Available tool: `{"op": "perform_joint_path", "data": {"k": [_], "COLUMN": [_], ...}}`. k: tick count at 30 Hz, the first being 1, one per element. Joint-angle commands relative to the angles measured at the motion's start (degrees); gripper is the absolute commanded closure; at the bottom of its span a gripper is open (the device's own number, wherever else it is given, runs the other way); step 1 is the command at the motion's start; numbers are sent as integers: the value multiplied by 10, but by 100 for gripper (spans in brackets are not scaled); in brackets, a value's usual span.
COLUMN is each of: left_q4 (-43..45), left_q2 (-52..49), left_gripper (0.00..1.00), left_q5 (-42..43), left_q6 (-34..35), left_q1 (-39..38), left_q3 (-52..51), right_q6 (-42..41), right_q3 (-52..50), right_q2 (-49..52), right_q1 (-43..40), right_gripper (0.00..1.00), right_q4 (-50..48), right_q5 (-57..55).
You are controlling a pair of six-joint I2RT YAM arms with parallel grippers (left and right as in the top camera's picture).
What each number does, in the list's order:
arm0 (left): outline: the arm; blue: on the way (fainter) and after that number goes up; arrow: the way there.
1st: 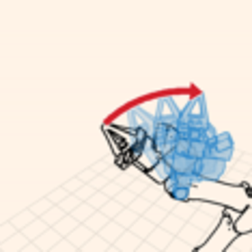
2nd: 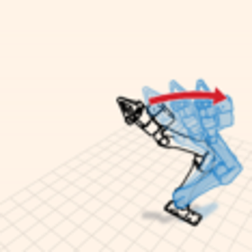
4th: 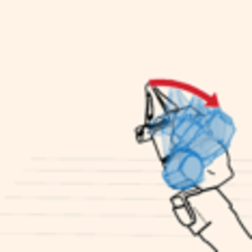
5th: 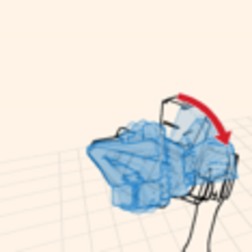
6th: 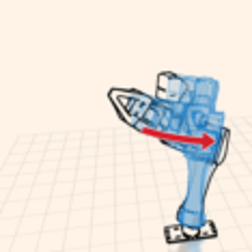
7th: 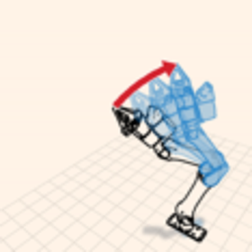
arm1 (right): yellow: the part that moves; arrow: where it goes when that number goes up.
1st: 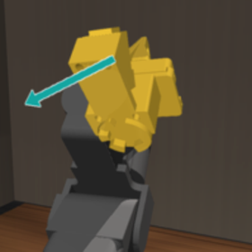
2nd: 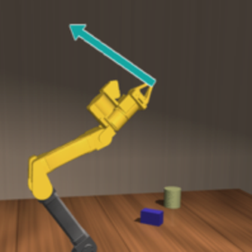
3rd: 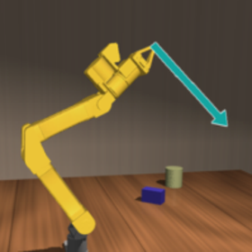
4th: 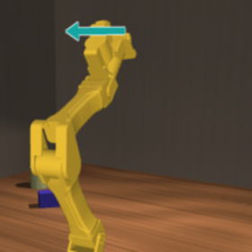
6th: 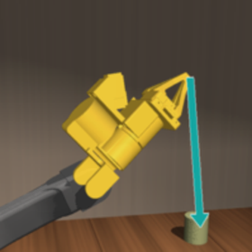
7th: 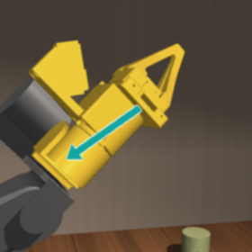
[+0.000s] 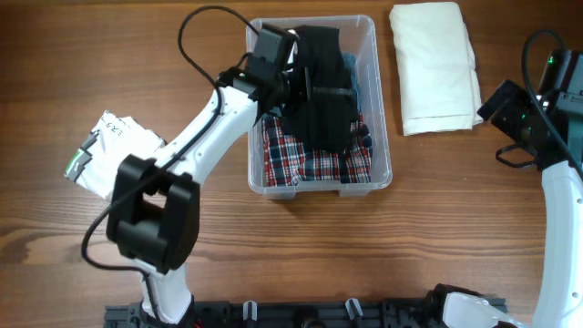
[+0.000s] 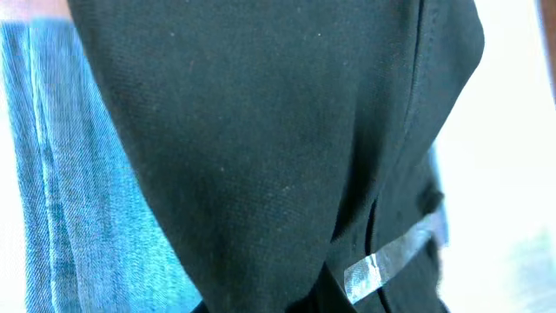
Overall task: Pack container
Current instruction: 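Lower the black garment into the bin's upper half and release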
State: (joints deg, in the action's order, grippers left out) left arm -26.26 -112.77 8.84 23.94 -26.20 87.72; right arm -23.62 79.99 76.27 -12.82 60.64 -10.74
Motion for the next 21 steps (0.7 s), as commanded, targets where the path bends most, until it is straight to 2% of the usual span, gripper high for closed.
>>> {"op": "perform_joint_path", "data": {"k": [1,7,8,9,10,11,14,16,21], "left_q4": [4,4,2,1,0,0,-4,-8,-9], "left_q2": [-31,-47,-47,-47,-47,-47,-47,-45,-33], "left_gripper": [96,96,93,87,76,49,32,13,10], "left_q5": [7,7,5,5,5,2,-17,-24,-76], "left_q6": [10,10,9,9,9,9,3,3,-15], "left_q1": [0,0,0,0,1,0,0,0,0], "left_q3": [5,4,4,4,5,5,5,5,5], "right_q6": [-4,-4,-4,-4,-4,-4,-4,-4,-4], "right_q3": [2,2,2,2,2,2,2,2,2], "right_q2": [5,5,5,5,5,5,5,5,5], "right_q1": [-1,-1,-1,-1,-1,-1,-1,-1,-1], "right_gripper": [0,0,0,0,0,0,0,0,0], "right_q4": [0,0,0,0,0,0,0,0,0], "right_q5": [-4,-4,-4,-4,-4,-4,-4,-4,-4]}}
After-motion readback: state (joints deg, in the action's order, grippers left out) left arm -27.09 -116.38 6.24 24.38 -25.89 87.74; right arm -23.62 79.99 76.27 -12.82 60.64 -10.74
